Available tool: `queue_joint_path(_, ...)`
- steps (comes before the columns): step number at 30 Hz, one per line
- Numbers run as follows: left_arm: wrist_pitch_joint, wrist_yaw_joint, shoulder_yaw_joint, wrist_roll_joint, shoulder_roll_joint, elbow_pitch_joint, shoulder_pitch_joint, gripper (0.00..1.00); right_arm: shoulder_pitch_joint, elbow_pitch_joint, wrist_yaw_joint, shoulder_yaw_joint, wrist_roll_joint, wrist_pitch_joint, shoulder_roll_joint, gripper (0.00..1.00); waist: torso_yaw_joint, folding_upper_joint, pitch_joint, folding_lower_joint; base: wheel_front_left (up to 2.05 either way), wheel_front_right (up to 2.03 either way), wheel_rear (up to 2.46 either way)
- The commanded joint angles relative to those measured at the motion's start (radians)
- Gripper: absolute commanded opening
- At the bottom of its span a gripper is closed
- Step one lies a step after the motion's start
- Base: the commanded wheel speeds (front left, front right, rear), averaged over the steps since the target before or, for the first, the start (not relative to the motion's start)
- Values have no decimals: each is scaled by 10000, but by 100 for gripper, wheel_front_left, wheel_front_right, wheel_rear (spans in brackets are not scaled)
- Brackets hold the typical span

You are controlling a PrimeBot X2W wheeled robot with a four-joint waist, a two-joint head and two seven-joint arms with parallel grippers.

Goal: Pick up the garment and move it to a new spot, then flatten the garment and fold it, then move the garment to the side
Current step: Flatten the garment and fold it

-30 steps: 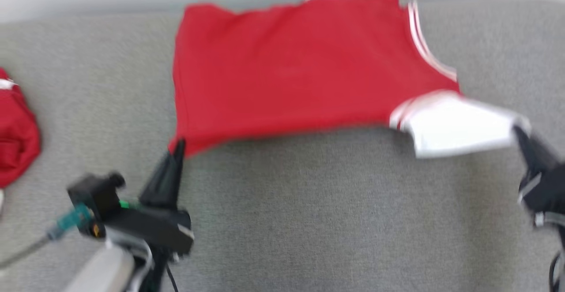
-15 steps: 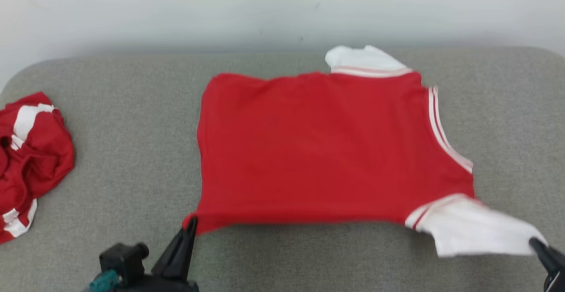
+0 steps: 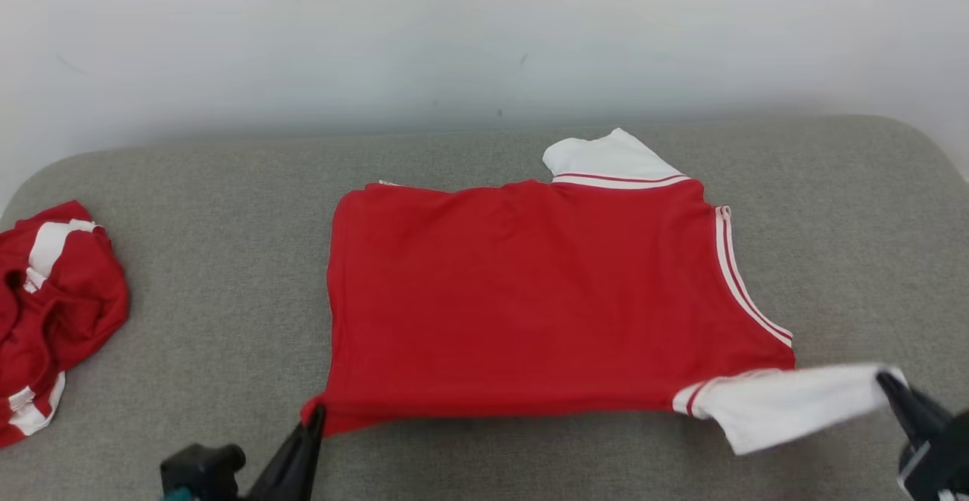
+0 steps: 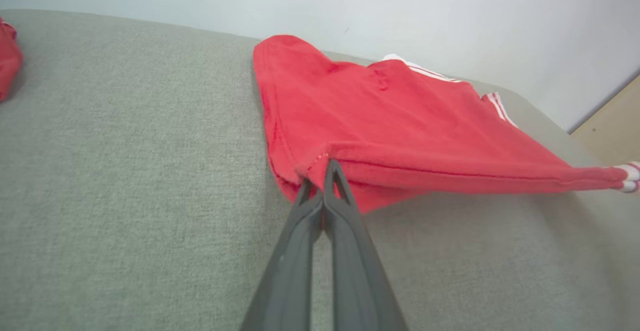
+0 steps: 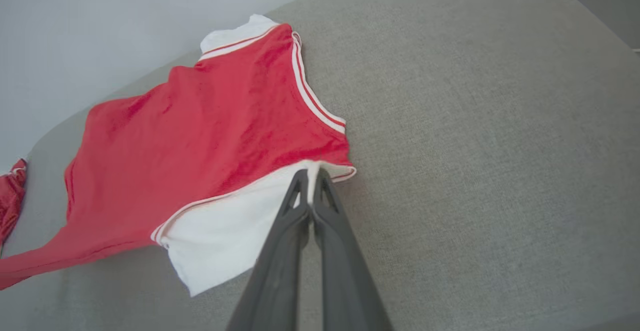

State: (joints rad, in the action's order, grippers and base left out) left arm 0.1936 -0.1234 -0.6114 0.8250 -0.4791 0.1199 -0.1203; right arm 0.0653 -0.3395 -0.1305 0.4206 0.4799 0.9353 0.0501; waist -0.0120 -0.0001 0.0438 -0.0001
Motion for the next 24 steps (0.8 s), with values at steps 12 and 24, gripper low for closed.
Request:
queue_joint_path(12,-1448,1591,650,-130,-1213,-184,-4232,0,-5461,1177,-1,-2563,-1547,-1732,1345,0,-438,1,635,1,0,0,0)
queue_joint_path(24,-2296,2399,1299,134,-1121,1167,-9464,0,-12244,5275,-1,-4678,-2281,-4750,2179,0,-990,1,2198,1,0,0,0)
